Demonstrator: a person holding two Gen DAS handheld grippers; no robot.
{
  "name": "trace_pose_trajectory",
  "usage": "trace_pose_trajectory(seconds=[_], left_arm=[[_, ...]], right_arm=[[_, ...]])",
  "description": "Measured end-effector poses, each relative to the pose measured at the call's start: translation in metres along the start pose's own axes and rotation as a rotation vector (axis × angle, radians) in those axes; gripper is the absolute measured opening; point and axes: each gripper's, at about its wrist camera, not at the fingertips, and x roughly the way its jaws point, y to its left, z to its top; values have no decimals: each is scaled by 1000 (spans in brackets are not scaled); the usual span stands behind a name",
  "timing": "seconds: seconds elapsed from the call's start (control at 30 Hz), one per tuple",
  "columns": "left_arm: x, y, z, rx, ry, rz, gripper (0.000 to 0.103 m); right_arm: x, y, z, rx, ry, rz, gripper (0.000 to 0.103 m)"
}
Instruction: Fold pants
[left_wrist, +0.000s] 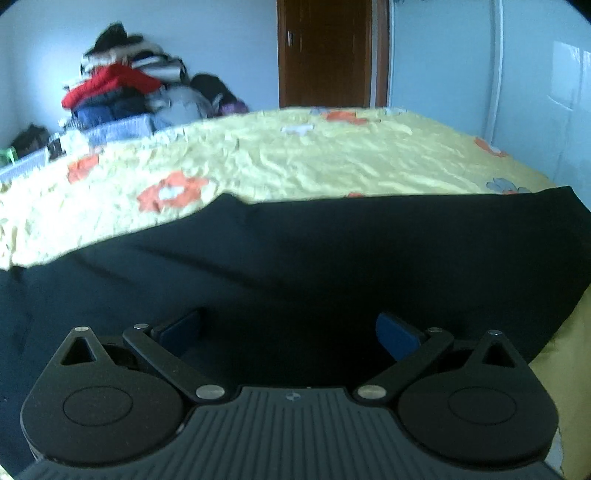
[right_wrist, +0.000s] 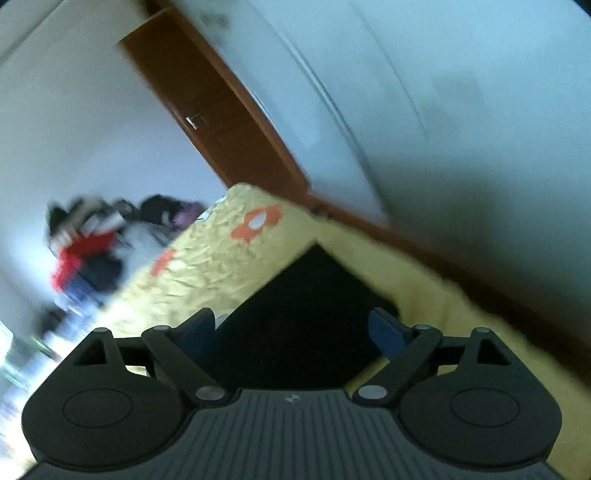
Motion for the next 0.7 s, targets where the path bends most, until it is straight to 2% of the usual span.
trace_pose_trajectory(seconds=[0.07,0.17,0.27,0.43,0.53,0.63,0.67,0.7], left_arm=[[-6,-3,2,-9,-26,-39,102],[-12,-15,8,-33,-72,-82,102],[-9,-33,7,3,-72,-97,102],[4,-53,-6,80,-34,-92,103],[4,-47,-8,61,-35,-106,103],[5,-41,-10,25,-28,-120,103],[5,-40,-10,17,-28,-120,103],[5,-39,-10,11,-28,-121,103]], right_arm=[[-1,-13,-4,71,46,25,91],[1,-17,-13,86,83,33,91],[9,-16,-18,96,95,35,92],[15,-13,-22,112,56,53,92],[24,-18,-21,131,-13,60,91],[32,-13,-22,103,-33,46,90],[35,-11,-22,97,-39,37,77],[38,-11,-22,103,-38,29,44]])
